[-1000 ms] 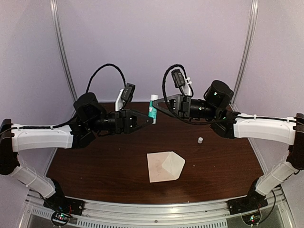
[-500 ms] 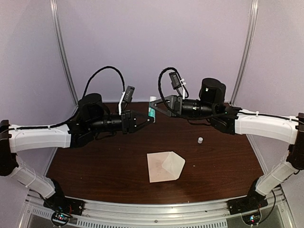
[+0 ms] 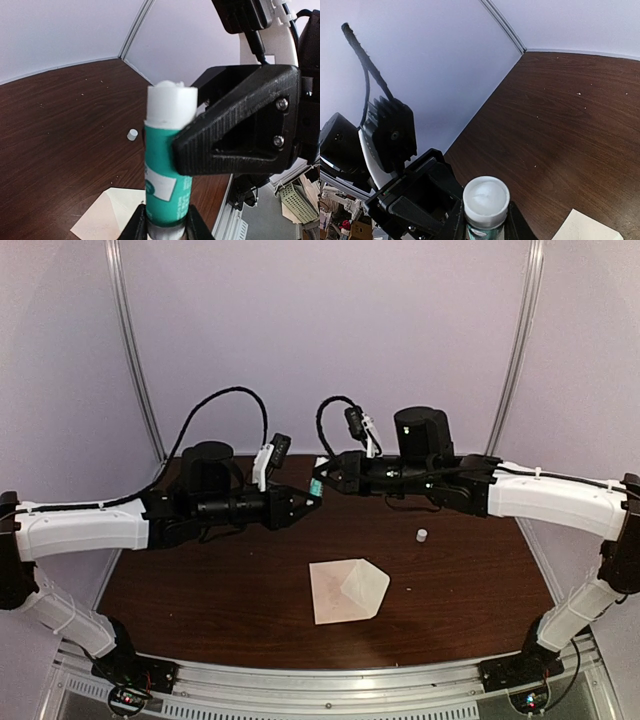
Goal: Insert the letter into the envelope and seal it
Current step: Unscrew the solid glue.
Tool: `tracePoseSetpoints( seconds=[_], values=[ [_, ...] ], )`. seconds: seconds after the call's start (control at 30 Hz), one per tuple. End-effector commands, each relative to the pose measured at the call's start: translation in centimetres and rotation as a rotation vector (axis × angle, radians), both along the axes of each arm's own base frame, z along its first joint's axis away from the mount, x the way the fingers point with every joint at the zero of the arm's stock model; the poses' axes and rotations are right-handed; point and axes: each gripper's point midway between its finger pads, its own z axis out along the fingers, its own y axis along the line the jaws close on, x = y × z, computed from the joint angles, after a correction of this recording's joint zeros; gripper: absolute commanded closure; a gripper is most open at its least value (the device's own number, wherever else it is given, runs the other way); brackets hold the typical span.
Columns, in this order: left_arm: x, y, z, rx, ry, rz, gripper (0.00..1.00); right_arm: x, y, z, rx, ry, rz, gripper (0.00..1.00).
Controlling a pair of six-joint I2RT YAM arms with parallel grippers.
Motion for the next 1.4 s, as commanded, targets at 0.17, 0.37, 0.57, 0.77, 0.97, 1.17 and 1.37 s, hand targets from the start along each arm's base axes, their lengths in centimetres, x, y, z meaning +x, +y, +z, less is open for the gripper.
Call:
tracePoseSetpoints(
  seconds=[0.17, 0.37, 0.57, 0.77, 0.97, 1.17, 1.37],
  values=[
    [0.3, 0.1, 1.8, -0.009, -0.054, -0.014, 0.96, -1.6, -2.5, 4.0, 0.013, -0.077, 0.003, 0.78],
    [-1.3, 0.0, 4.3, -0.090, -0.059, -0.083, 0.96, -3.0, -4.5, 6.7, 0.060, -0.134, 0.040, 0.43],
    [-3.5, 0.3, 7.4, -0.139, -0.114, -0.186, 0.95, -5.8, -5.3, 9.8, 0.238, -0.187, 0.151, 0.19],
    [-7.8, 0.3, 9.8, -0.180, -0.135, -0.413, 0.95, -8.9, -4.7, 11.2, 0.393, -0.219, 0.331, 0.14],
    [-10.5, 0.9, 11.2, -0.224, -0.143, -0.545, 0.95, -10.4, -2.8, 11.6, 0.433, -0.227, 0.449, 0.17],
    [-10.6, 1.1, 11.4, -0.228, -0.147, -0.544, 0.95, -10.8, -0.6, 12.0, 0.438, -0.223, 0.534, 0.36],
    [-9.7, 0.9, 11.3, -0.239, -0.141, -0.494, 0.95, -11.5, 0.1, 12.5, 0.450, -0.249, 0.603, 0.51]
  ],
)
